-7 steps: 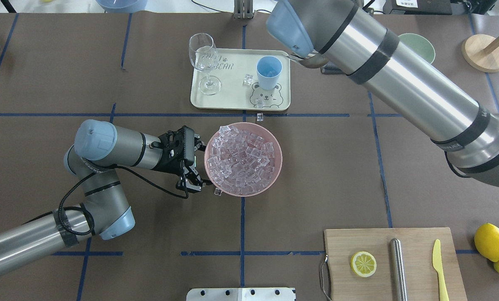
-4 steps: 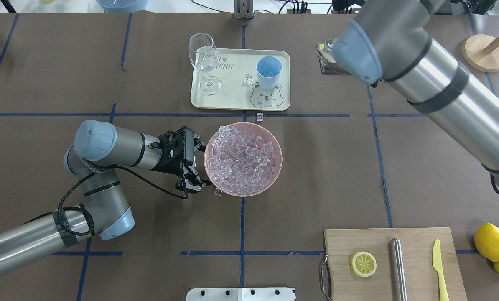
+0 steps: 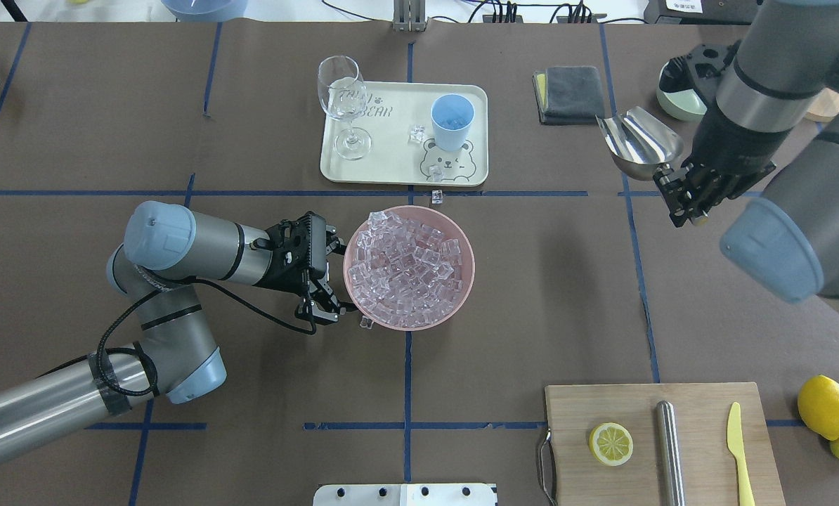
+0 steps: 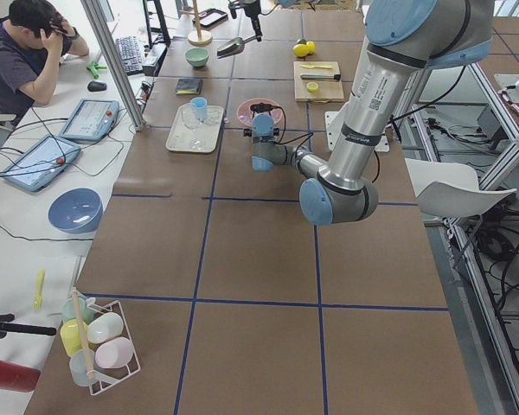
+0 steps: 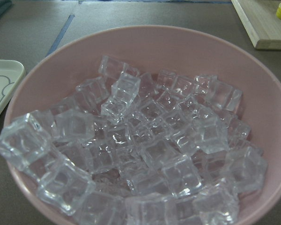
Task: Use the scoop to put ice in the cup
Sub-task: 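Carry the empty scoop back toward its spot beside the bowl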
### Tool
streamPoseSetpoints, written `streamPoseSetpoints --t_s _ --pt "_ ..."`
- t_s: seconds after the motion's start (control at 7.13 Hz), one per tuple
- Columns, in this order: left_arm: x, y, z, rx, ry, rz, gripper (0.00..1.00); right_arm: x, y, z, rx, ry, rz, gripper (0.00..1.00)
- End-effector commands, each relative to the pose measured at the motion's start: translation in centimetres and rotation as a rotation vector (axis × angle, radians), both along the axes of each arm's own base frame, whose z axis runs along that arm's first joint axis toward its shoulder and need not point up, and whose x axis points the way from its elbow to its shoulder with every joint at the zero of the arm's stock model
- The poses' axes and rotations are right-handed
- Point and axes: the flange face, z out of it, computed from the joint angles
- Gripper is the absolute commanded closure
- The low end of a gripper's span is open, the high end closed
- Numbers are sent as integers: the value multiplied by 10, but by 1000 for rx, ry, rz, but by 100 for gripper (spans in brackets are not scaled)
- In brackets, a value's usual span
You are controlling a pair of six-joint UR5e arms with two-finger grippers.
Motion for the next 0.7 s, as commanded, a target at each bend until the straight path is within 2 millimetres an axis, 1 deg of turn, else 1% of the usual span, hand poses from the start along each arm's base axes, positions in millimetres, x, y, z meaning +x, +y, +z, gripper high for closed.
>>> streamPoseSetpoints --t_s 0.0,0.28,0.42,0.56 --pt "0 1 -1 -19 4 0 0 -1 41 34 -46 -11 98 100" --pt "0 1 -2 -19 5 0 0 5 76 88 -32 -85 167 100" --pt "0 1 -2 -19 5 0 0 14 95 116 -28 -135 201 100" --pt "-1 1 -1 -20 4 0 0 20 108 134 -37 -142 208 100"
